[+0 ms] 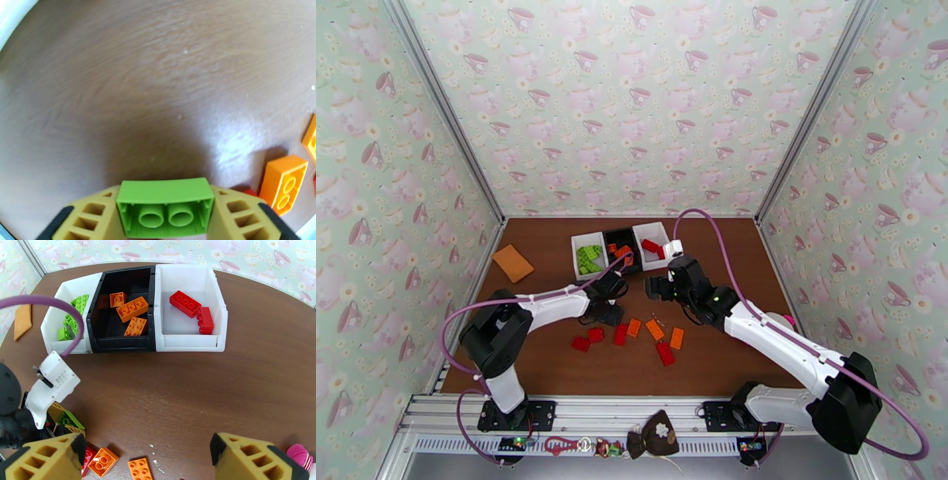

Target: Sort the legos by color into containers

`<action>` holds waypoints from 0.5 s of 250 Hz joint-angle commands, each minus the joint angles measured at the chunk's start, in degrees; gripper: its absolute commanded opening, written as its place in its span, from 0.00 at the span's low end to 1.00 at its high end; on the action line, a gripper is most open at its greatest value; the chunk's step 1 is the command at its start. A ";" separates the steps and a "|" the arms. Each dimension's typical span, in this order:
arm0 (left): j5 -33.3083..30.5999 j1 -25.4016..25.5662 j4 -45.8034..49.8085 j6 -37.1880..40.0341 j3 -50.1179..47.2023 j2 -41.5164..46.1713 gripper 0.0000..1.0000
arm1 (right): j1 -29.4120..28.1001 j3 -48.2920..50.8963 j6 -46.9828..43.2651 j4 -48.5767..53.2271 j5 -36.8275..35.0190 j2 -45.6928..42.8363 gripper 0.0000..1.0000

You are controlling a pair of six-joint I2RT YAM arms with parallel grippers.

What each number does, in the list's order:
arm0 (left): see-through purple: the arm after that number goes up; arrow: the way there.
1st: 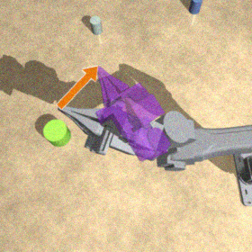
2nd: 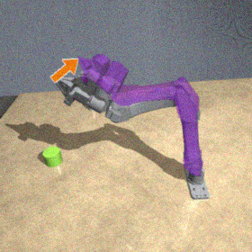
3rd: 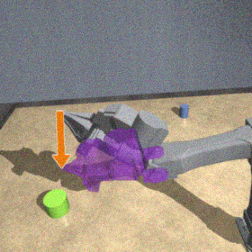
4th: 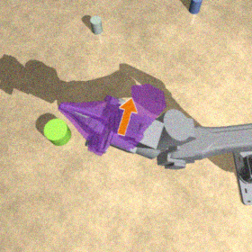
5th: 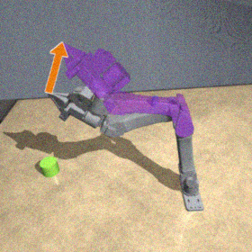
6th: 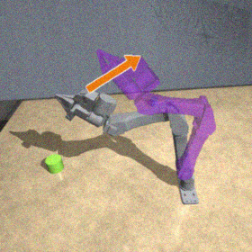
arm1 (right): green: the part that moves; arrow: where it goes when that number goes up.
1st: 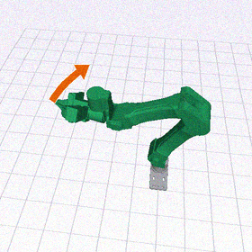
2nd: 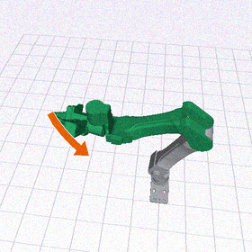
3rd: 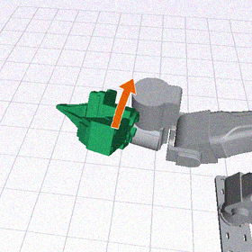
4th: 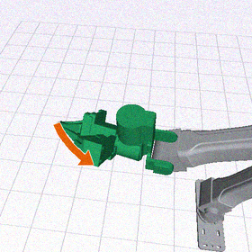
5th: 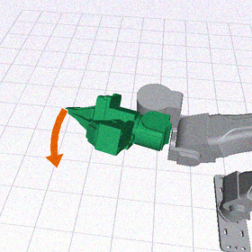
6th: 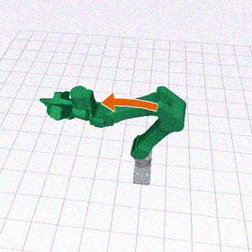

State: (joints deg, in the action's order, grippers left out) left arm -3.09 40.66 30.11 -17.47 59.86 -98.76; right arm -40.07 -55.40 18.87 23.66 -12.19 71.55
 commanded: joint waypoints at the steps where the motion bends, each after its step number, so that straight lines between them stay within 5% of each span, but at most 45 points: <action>1: -3.45 -1.10 -0.71 -2.13 0.10 5.81 0.46 | -0.53 -0.61 0.82 -1.45 2.28 -0.98 0.89; 125: -5.52 -11.46 -3.65 -5.14 0.75 14.23 0.43 | -8.97 -2.93 -2.44 -15.64 5.84 4.36 0.96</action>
State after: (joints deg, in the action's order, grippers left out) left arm -7.55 31.88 28.36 -21.52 59.86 -85.17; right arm -47.53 -55.90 18.28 14.61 -7.75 73.78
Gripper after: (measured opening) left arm 0.486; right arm 0.954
